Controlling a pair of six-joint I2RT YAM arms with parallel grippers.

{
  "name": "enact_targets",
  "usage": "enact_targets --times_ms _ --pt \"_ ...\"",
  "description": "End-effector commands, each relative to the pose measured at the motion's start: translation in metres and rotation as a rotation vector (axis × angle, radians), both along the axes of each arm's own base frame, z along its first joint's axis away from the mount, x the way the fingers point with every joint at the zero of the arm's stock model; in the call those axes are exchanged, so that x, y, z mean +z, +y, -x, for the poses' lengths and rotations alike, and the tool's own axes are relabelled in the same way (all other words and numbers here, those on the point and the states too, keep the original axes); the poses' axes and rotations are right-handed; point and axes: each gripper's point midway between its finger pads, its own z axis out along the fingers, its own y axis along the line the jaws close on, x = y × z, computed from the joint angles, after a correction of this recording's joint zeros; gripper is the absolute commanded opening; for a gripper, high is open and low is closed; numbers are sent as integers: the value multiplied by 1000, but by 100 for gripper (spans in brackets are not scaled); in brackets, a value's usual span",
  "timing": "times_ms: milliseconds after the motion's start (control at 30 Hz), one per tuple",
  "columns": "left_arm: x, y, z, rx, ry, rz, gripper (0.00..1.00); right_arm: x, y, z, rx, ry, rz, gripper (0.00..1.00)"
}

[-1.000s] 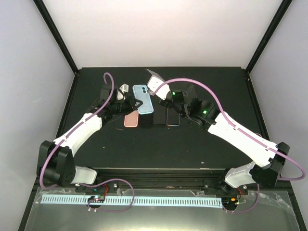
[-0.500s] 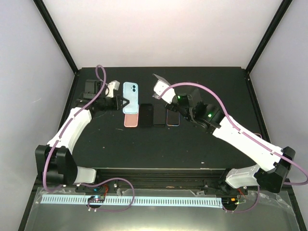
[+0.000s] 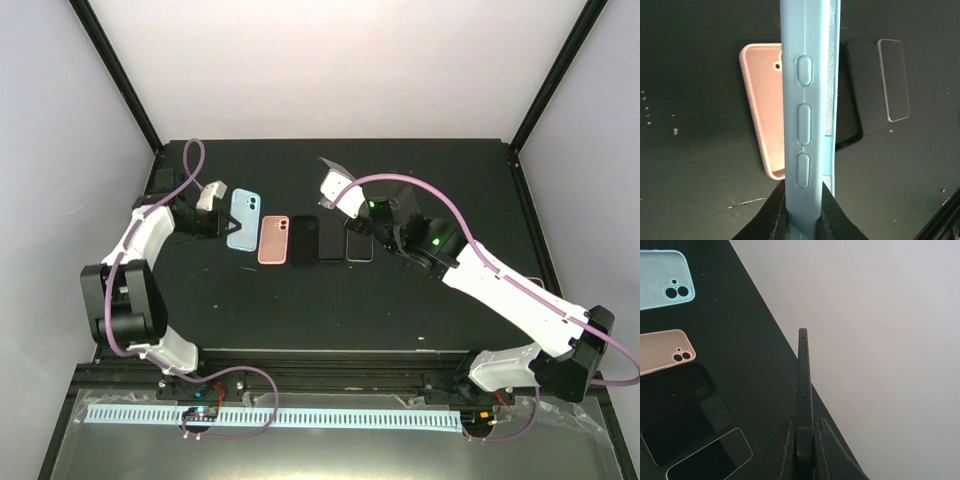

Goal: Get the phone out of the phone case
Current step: Place the phone case at the center of the board.

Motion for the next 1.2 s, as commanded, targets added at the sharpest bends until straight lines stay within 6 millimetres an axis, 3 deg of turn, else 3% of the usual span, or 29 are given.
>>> enact_targets --times_ms 0,333,900,1167 --pt "-13 11 -2 -62 56 22 2 21 -8 1 -20 -45 -70 1" --pt "-68 38 -15 -7 184 -26 2 19 -4 2 -10 -29 -76 1" --pt "-114 35 -37 35 288 62 2 13 -5 2 -8 -19 -67 1" --pt "-134 28 -32 28 355 42 2 11 -5 3 -7 -18 -64 1"
